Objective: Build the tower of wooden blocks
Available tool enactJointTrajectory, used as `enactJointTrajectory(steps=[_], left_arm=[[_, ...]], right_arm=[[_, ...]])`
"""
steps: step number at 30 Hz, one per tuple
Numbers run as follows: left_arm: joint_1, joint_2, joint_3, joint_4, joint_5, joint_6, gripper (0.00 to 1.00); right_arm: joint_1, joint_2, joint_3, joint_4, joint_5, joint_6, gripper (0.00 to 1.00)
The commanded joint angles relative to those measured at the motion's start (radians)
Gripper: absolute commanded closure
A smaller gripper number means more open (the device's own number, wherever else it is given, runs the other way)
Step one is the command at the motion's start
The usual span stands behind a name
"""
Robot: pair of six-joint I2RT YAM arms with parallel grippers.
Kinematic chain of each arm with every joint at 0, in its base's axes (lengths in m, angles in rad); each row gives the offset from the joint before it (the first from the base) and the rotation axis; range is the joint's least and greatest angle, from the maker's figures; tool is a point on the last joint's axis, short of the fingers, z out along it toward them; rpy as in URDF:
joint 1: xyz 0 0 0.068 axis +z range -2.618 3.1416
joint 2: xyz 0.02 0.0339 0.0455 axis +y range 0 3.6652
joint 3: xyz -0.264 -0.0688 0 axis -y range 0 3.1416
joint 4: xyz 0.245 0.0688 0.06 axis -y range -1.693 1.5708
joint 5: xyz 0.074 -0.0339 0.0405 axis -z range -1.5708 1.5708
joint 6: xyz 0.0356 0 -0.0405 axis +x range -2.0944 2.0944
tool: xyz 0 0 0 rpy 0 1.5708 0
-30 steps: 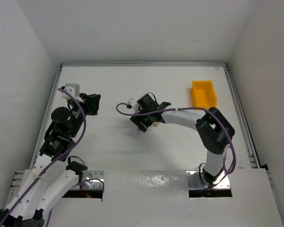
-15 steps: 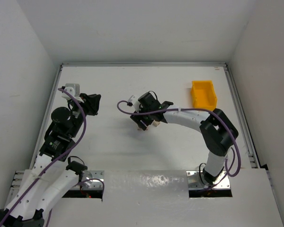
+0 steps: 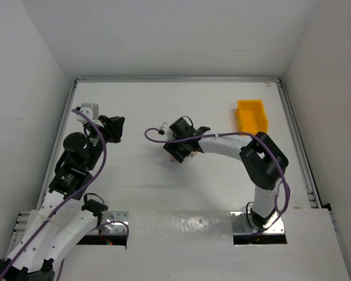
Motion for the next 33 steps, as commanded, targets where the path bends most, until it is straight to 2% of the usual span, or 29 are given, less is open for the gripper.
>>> enactJointTrajectory(steps=[1, 12, 23, 24, 25, 27, 28, 29, 33], left_arm=[[-0.006, -0.001, 0.001, 0.042, 0.009, -0.003, 0.81], [-0.006, 0.001, 0.001, 0.042, 0.01, -0.003, 0.81], [-0.006, -0.001, 0.003, 0.044, 0.012, -0.003, 0.81], [-0.006, -0.001, 0.003, 0.042, 0.013, -0.003, 0.81], [-0.006, -0.004, 0.001, 0.042, 0.014, -0.004, 0.81], [-0.006, -0.005, 0.001, 0.044, 0.013, -0.003, 0.81], [-0.006, -0.005, 0.001, 0.042, 0.015, -0.004, 0.81], [-0.006, -0.007, 0.001, 0.042, 0.015, -0.004, 0.81], [-0.006, -0.007, 0.003, 0.042, 0.015, -0.003, 0.81]], right_arm=[[-0.011, -0.008, 0.041, 0.008, 0.035, 0.009, 0.38], [-0.017, -0.021, 0.031, 0.005, 0.056, 0.036, 0.39], [-0.019, -0.12, 0.02, 0.017, -0.106, 0.057, 0.41], [-0.021, -0.121, 0.02, 0.037, -0.1, 0.067, 0.44], [-0.024, -0.124, 0.018, 0.054, -0.097, 0.077, 0.62], [-0.043, -0.111, 0.021, 0.098, -0.097, 0.114, 0.81], [-0.051, -0.098, 0.029, 0.098, -0.099, 0.133, 0.96], [-0.063, -0.068, 0.056, 0.094, -0.097, 0.136, 1.0], [-0.082, -0.003, 0.127, 0.071, -0.114, 0.14, 1.0]])
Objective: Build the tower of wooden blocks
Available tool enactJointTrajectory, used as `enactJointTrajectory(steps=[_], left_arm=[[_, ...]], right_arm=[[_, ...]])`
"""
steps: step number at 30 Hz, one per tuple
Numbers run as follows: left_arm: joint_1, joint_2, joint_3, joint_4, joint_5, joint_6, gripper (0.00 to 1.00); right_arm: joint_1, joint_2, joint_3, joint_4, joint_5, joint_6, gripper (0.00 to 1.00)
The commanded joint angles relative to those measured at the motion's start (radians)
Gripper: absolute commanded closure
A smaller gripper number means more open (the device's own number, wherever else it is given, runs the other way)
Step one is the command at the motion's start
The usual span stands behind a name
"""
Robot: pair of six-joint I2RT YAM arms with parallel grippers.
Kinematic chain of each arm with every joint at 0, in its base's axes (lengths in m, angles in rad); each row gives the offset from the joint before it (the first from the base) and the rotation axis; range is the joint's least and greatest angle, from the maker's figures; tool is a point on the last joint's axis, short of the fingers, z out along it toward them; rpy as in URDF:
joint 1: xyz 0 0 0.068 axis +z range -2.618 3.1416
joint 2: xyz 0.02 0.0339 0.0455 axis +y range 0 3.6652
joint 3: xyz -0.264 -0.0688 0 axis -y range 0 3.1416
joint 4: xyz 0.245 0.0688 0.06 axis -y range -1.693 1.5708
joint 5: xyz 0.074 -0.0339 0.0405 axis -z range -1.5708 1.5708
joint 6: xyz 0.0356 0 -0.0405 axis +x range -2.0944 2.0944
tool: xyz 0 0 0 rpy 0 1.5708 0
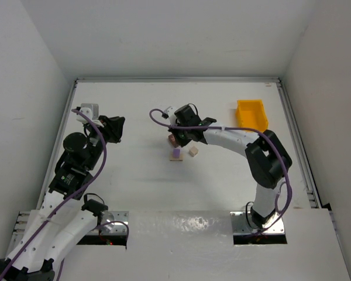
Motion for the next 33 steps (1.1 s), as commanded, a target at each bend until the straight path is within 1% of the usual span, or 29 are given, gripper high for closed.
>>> enactJointTrajectory(steps=[1, 5, 12, 15, 25, 33], left_arm=[[-0.006, -0.008, 0.003, 0.041, 0.011, -0.003, 0.81], [-0.006, -0.009, 0.003, 0.04, 0.008, -0.003, 0.81], [-0.008, -0.007, 0.003, 0.041, 0.009, -0.001, 0.81], [-0.006, -0.009, 0.003, 0.04, 0.008, -0.001, 0.81], [-0.006, -0.002, 0.004, 0.043, 0.012, -0.004, 0.81], [-0.006, -0.001, 0.003, 0.041, 0.012, -0.004, 0.81]], right_arm=[[-0.017, 0.066, 0.09, 0.022, -0.027, 0.026, 1.0], [-0.025, 0.114, 0.143, 0.002, -0.044, 0.019, 1.0], [-0.037, 0.174, 0.183, -0.02, -0.063, 0.017, 1.0], [-0.037, 0.177, 0.167, -0.012, -0.095, 0.02, 1.0], [-0.036, 0.168, 0.123, 0.006, -0.13, 0.033, 1.0], [-0.035, 0.162, 0.106, 0.002, -0.136, 0.029, 1.0]])
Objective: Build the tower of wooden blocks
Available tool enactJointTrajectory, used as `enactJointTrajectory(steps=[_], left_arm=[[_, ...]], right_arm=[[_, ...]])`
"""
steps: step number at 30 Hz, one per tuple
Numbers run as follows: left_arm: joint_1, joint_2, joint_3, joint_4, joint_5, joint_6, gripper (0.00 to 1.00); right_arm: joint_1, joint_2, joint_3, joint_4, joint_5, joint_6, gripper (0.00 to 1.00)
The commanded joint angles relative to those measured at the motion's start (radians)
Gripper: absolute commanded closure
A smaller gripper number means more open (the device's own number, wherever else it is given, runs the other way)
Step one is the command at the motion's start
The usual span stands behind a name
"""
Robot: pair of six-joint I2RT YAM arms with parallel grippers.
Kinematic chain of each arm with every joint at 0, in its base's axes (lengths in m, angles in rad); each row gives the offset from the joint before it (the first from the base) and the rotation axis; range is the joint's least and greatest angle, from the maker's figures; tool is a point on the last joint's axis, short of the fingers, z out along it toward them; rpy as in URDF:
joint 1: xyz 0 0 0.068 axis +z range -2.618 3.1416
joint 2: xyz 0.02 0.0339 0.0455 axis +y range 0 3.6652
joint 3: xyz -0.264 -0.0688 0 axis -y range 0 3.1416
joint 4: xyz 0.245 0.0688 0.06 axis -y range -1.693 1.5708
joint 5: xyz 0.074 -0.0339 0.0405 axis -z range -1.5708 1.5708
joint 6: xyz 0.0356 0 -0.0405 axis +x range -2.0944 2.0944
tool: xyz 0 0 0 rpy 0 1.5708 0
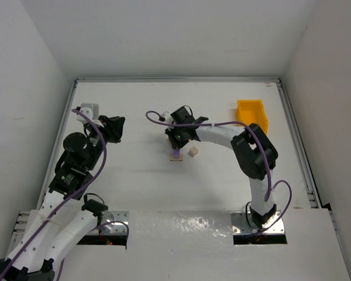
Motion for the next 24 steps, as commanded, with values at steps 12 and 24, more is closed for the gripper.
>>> enactJointTrajectory(steps=[12, 24], left_arm=[[-0.006, -0.002, 0.003, 0.041, 0.012, -0.003, 0.81], [-0.006, -0.005, 0.003, 0.039, 0.007, -0.001, 0.81]], right_arm=[[-0.003, -0.06, -0.038, 0.03, -0.004, 0.014, 1.0], [-0.001, -0.08, -0.003, 0.045, 0.024, 0.003, 0.98]])
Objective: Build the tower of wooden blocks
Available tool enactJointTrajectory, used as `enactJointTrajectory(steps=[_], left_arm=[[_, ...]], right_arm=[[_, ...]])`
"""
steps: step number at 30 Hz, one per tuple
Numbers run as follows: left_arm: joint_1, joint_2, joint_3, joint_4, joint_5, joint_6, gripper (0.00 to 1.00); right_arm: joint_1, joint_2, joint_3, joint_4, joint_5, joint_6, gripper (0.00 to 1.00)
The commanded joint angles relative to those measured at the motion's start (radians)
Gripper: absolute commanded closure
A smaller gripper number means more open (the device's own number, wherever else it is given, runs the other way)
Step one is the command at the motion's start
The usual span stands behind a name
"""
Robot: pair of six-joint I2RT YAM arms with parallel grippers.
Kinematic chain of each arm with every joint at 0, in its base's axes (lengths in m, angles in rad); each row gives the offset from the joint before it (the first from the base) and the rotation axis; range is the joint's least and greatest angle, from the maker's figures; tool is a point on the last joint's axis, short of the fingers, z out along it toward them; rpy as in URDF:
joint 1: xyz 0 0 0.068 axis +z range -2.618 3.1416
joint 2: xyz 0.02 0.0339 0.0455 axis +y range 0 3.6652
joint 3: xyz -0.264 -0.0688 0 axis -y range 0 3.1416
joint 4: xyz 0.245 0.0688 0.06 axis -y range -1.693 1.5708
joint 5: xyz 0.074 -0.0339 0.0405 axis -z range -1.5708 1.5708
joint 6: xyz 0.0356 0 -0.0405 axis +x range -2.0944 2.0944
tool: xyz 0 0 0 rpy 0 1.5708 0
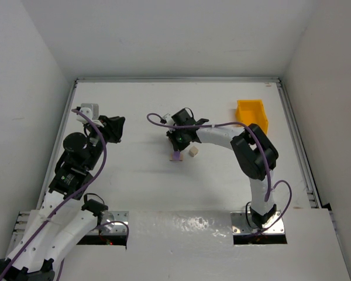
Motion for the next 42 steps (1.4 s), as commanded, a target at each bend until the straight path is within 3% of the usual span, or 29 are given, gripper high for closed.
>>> enactJointTrajectory(steps=[1, 7, 16, 24, 42], left_arm=[[-0.006, -0.005, 0.003, 0.039, 0.005, -0.001, 0.81], [-0.006, -0.005, 0.003, 0.039, 0.005, -0.001, 0.81], [-0.004, -0.002, 0.003, 0.039, 0.007, -0.001, 0.81], [-0.006, -0.002, 0.001, 0.038, 0.008, -0.003, 0.81], [-0.006, -0.005, 0.001, 0.038, 0.007, -0.001, 0.81]], right_arm=[[-0.003, -0.094, 0.04, 0.041, 0.032, -0.005, 0.98], [0.0, -0.188, -0.011, 0.118, 0.043, 0.012, 1.0], [0.1, -0.329, -0.227, 0.187, 0.023, 0.072, 1.0], [0.169, -0.309, -0.266, 0.152, 0.037, 0.058, 1.0], [0.167, -0.234, -0.269, 0.138, 0.118, 0.052, 1.0]])
